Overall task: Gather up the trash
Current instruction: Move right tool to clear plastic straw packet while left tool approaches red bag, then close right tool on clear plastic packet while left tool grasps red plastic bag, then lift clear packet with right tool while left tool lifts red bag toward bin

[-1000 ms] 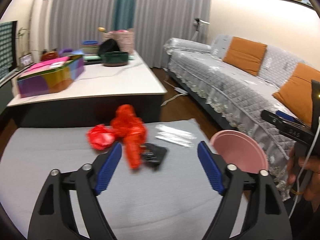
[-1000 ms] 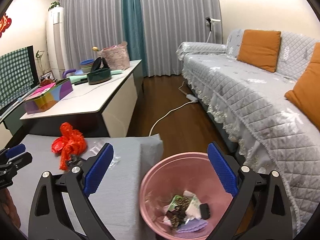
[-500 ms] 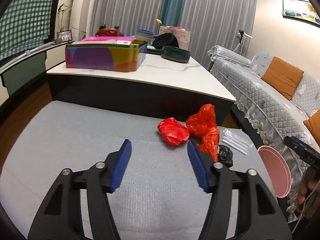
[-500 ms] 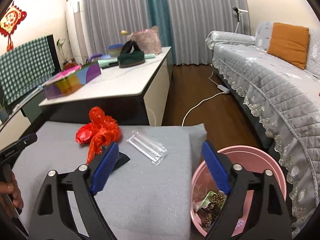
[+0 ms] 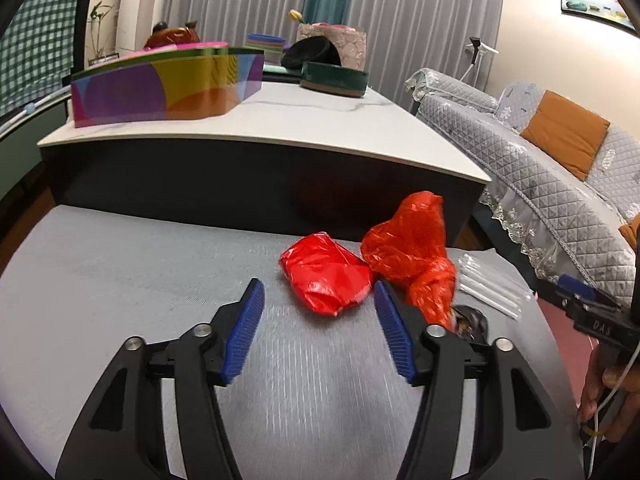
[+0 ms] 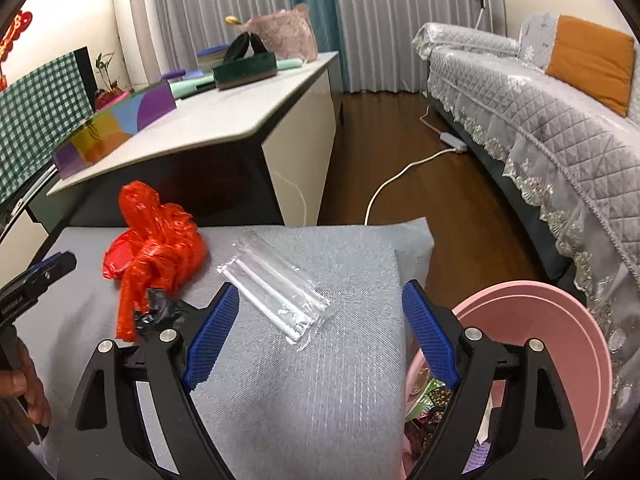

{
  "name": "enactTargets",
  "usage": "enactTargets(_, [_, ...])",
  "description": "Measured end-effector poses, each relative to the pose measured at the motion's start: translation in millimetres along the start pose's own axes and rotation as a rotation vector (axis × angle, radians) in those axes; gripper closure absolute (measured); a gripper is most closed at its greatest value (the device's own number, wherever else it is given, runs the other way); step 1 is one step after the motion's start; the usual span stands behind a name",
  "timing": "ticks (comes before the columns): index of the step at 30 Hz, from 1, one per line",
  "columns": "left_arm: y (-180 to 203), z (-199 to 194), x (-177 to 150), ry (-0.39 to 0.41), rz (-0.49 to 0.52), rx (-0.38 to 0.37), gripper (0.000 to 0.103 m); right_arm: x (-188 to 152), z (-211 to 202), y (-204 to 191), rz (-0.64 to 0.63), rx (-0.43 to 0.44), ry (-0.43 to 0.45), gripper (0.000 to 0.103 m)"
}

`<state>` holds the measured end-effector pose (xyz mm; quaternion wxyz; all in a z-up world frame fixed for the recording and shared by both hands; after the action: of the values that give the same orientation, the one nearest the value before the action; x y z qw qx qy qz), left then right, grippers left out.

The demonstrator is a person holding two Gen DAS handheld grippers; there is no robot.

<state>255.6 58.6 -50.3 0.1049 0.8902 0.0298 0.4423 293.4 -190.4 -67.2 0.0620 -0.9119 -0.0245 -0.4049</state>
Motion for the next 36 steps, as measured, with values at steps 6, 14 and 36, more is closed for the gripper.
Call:
enactTargets(6, [-8,37,12,-0.043,-0.035,0.014,0.025,-4,20,0,-0.001,0.006,-0.057,0.02])
enactTargets(14, [-10,77,2,-0.195,-0.068,0.01,0.024,-9,37,-5,-0.024,0.008,-0.116,0.021])
enactTargets(36, [-13,19,14,-0.063,-0.037,0.011,0.067,0,-9,-22,-0.07,0.043,-0.023,0.096])
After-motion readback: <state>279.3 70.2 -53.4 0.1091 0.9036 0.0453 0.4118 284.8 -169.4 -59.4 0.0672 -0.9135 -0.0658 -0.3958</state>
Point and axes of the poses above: each gripper's, at about its wrist camera, not at the fingertips, and z roughly the way its jaws point, y to its right, x to its top, the point moved 8 cm from there along z, roughly the way its jaws point, and after that the axes turned 6 degrees about -x, right-handed, at the moved point
